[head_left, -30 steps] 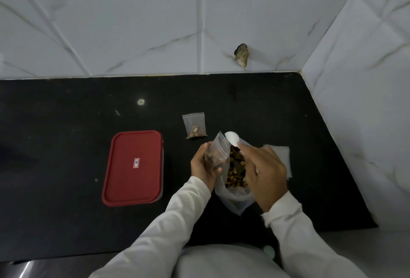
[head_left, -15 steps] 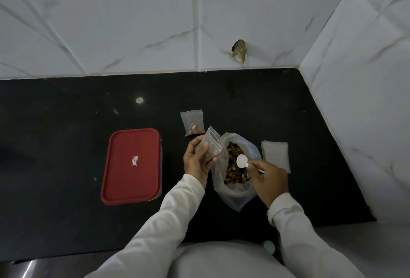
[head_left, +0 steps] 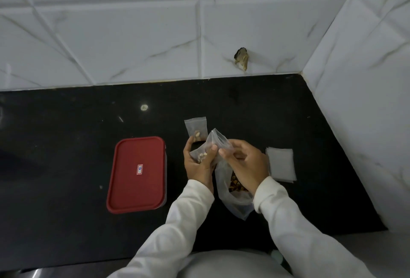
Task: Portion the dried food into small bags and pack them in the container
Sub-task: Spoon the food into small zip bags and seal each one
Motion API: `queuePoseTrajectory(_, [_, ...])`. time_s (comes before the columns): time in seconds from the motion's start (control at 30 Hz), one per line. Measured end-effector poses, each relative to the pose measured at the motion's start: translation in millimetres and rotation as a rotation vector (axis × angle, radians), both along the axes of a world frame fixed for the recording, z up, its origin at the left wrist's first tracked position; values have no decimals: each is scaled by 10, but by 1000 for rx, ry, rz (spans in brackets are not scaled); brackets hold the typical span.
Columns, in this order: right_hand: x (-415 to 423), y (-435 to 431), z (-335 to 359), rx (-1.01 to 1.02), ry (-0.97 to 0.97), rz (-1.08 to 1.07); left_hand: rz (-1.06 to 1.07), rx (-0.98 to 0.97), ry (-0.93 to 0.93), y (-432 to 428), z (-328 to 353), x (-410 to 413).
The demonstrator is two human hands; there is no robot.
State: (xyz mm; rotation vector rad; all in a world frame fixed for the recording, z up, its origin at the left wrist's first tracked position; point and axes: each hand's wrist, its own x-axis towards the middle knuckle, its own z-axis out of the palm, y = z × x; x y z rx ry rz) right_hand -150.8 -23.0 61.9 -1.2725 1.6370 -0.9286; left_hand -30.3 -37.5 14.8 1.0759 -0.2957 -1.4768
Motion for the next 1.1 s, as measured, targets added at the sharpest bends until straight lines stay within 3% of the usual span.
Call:
queuePoseTrajectory(0.17, [-5,-65,59,21,-170,-86,-65,-53,-84,2,43,104])
queuePoseTrajectory(0.3, [-52,-79,188,26,-309,-105,-247,-100,-327,-5,240,309])
queuePoseTrajectory(0.47, [-23,-112,288,20,-340,-51,-410,-220,-593,-60,414,382])
queuePoseTrajectory(1.1, [119,-91,108,-4,-143,-77,-274,-94,-722,-68,412,150])
